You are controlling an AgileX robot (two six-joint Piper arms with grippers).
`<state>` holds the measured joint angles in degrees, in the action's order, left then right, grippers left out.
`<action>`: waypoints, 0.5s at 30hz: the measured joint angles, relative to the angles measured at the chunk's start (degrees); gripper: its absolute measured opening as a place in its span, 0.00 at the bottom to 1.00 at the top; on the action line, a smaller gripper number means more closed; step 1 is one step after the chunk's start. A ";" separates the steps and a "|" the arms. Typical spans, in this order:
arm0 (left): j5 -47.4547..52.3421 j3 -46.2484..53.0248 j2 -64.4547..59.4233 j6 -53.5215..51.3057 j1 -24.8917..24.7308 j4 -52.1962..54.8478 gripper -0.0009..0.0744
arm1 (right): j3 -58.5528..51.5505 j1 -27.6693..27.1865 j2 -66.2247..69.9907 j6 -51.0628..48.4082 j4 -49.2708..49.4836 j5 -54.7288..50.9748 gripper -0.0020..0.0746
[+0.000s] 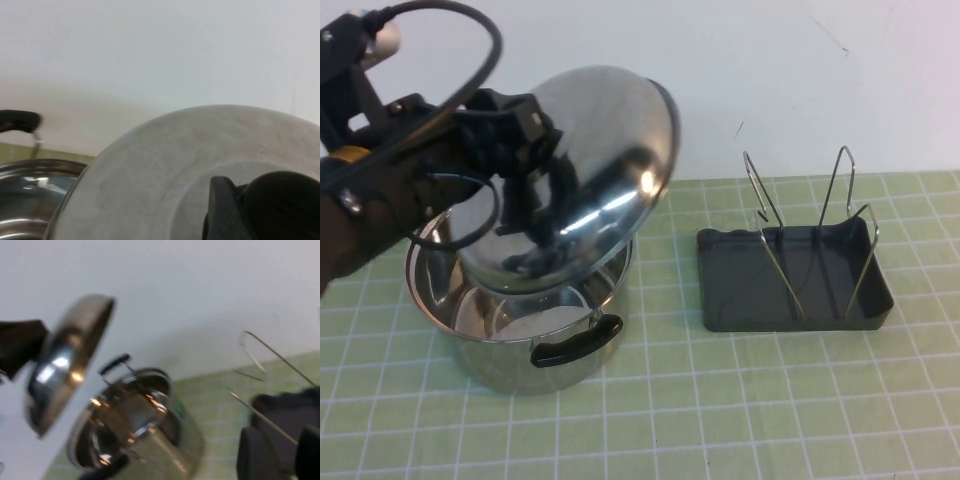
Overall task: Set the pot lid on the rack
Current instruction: Hand over the pot lid
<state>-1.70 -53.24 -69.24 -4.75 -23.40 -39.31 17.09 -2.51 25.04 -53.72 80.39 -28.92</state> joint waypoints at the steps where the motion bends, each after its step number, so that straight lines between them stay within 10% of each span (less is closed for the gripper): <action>1: -0.68 0.00 0.00 0.14 -1.32 0.00 0.44 | 1.42 0.00 3.00 -5.14 6.01 -1.87 0.29; 15: -4.01 -1.10 -0.12 1.75 -9.55 1.53 0.44 | 21.42 0.00 40.44 -7.09 15.83 -31.41 0.45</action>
<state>-5.71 -54.34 -69.36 -3.00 -32.95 -37.78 38.52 -2.51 65.48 -60.82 96.23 -60.33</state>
